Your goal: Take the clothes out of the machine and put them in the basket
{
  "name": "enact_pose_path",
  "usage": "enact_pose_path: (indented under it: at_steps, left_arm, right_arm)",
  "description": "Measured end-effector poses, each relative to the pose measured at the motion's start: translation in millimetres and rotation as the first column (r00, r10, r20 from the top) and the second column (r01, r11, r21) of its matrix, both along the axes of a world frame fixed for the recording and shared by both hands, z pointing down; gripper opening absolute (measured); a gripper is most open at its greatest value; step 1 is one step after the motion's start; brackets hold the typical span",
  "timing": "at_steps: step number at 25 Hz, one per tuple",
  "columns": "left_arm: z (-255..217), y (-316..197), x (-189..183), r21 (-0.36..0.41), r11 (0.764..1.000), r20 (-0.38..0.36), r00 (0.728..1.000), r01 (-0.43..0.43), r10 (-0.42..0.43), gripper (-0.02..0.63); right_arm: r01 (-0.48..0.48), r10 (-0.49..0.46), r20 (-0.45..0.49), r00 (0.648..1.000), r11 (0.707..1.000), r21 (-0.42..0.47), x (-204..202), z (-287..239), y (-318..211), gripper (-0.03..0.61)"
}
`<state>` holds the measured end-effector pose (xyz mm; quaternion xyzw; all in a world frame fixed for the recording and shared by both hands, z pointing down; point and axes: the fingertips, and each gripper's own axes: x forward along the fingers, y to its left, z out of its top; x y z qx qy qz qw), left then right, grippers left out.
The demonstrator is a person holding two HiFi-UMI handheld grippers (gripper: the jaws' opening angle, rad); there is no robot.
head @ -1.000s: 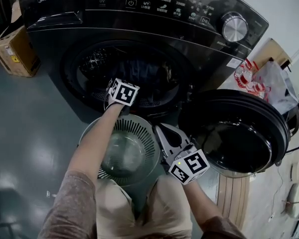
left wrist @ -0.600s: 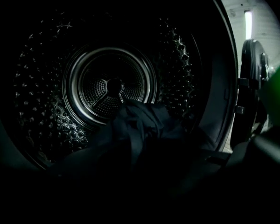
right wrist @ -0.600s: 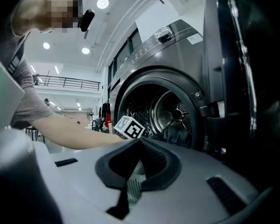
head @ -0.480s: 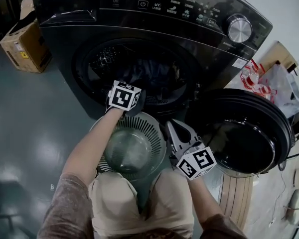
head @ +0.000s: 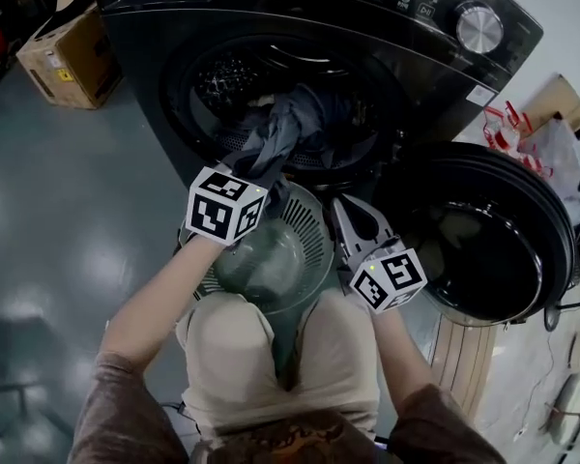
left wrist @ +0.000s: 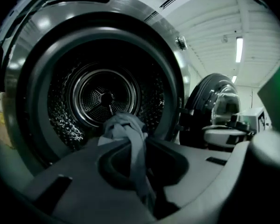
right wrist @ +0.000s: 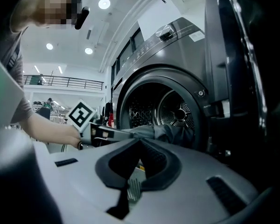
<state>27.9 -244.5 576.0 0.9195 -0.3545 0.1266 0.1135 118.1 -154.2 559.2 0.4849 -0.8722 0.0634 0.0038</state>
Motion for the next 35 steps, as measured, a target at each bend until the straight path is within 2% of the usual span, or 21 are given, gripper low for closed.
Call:
enact_pose_path:
  at_steps: [4,12,14,15,17,18,25,31,35]
  left_arm:
    - [-8.7,40.5,-14.0,-0.005,1.0,-0.022,1.0,0.001,-0.001,0.052]
    - [-19.4,102.8,-33.1,0.005,1.0,0.01,1.0,-0.018,0.018,0.054]
    - [-19.5,104.2,-33.2,0.012,1.0,0.018,1.0,-0.017,0.017,0.085]
    - [-20.7,103.1,-33.5,0.017,1.0,0.018,1.0,-0.012,0.012,0.113]
    - [-23.8,99.6,-33.5,0.026,1.0,0.018,1.0,-0.001,0.0,0.228]
    - [-25.3,97.7,-32.4,0.031,1.0,0.017,1.0,0.002,-0.002,0.258]
    - [-20.4,65.8,-14.1,0.072,0.997,0.043,0.999,-0.015,0.012,0.315]
    - [6.9,7.7,17.6,0.075,0.997,0.102,0.995,-0.031,0.023,0.375]
    - [17.4,-37.6,38.6,0.074,0.997,0.126,0.992,-0.008,-0.001,0.405]
  right_arm:
    - [0.014,-0.014,0.0,1.0,1.0,-0.003,-1.9,2.2,-2.6,-0.003]
    - [0.042,-0.042,0.001,0.999,0.999,0.006,-9.4,-1.4,-5.4,-0.003]
    - [0.047,-0.047,0.001,0.999,0.999,0.012,-11.6,-3.7,-6.3,-0.003]
    - [0.051,-0.051,0.0,0.999,0.999,0.015,-13.2,-5.2,-6.0,-0.003]
    - [0.056,-0.056,0.001,0.998,0.998,0.022,-15.3,-8.4,-4.4,-0.003]
    - [0.056,-0.056,0.002,0.998,0.998,0.025,-15.1,-9.7,-3.6,-0.003]
    - [0.057,-0.058,0.012,0.998,0.998,0.03,-17.1,-14.5,2.6,-0.003]
    - [0.042,-0.042,0.0,0.999,0.999,0.024,-12.4,-14.9,8.3,-0.003]
    - [0.03,-0.03,-0.002,1.0,0.999,0.023,-8.5,-16.0,11.5,-0.003]
